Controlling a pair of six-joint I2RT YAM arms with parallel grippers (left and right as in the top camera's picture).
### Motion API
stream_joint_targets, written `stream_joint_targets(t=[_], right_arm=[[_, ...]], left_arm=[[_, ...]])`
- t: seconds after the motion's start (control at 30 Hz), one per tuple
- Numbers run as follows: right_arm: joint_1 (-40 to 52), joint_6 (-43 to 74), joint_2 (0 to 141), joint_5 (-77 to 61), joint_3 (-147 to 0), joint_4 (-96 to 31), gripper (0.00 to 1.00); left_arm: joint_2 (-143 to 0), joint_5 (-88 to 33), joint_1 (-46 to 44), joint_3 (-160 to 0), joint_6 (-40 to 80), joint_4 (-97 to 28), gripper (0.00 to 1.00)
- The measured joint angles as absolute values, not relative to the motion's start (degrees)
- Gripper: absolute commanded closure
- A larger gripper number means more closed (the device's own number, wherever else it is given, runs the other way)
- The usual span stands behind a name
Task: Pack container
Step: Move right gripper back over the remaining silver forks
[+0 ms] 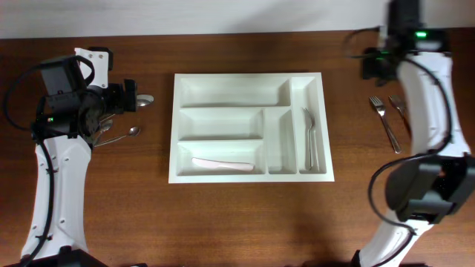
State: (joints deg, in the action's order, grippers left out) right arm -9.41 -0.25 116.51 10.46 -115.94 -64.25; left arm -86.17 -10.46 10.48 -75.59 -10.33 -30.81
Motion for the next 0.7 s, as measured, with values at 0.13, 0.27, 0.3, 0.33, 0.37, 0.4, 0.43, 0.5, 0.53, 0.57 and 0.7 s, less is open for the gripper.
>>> stream_joint_targets(t=[0.13,0.27,0.3,0.33,0.37,0.4,0.43,0.5,0.53,0.57,0.7], right_arm=[[-15.7,-3.3,119.7,5.3,-115.4,-64.2,0.29],[-18.2,-5.8,123.8,1.9,-115.2,-64.3,0.29],[-18.4,-7.0,124.9,1.3,-115.2,-64.3,0.29],[-18.6,-8.5,125.9,0.7,-115.1,-64.4,0.29],[-18.7,-9.8,126.8,0.3,-115.0,-64.4,0.29],[-18.7,-11.1,127.7,-0.2,-114.9,-64.2,0.29],[-18.7,-12.3,128.6,-0.5,-114.8,-63.7,0.29],[-18.7,-14.5,130.2,-1.2,-114.8,-62.0,0.29],[-18.7,-15.0,130.5,-1.2,-114.8,-61.8,0.29],[-18.7,-16.1,130.9,-1.4,-114.8,-61.3,0.29],[-18.7,-20.1,132.1,-1.7,-114.8,-60.6,0.29]], left_arm=[[-86.2,-10.5,10.5,-75.6,-10.3,-30.8,0.01],[-86.2,-10.5,10.5,-75.6,-10.3,-30.8,0.01],[-86.2,-10.5,10.5,-75.6,-10.3,-30.8,0.01],[-86.2,-10.5,10.5,-75.6,-10.3,-30.8,0.01],[-86.2,-10.5,10.5,-75.6,-10.3,-30.8,0.01],[-86.2,-10.5,10.5,-75.6,-10.3,-30.8,0.01],[-86.2,-10.5,10.5,-75.6,-10.3,-30.8,0.01],[-86.2,-10.5,10.5,-75.6,-10.3,-30.8,0.01],[-86.2,-10.5,10.5,-75.6,-10.3,-30.8,0.01],[-86.2,-10.5,10.5,-75.6,-10.3,-30.8,0.01],[-86.2,-10.5,10.5,-75.6,-10.3,-30.8,0.01]])
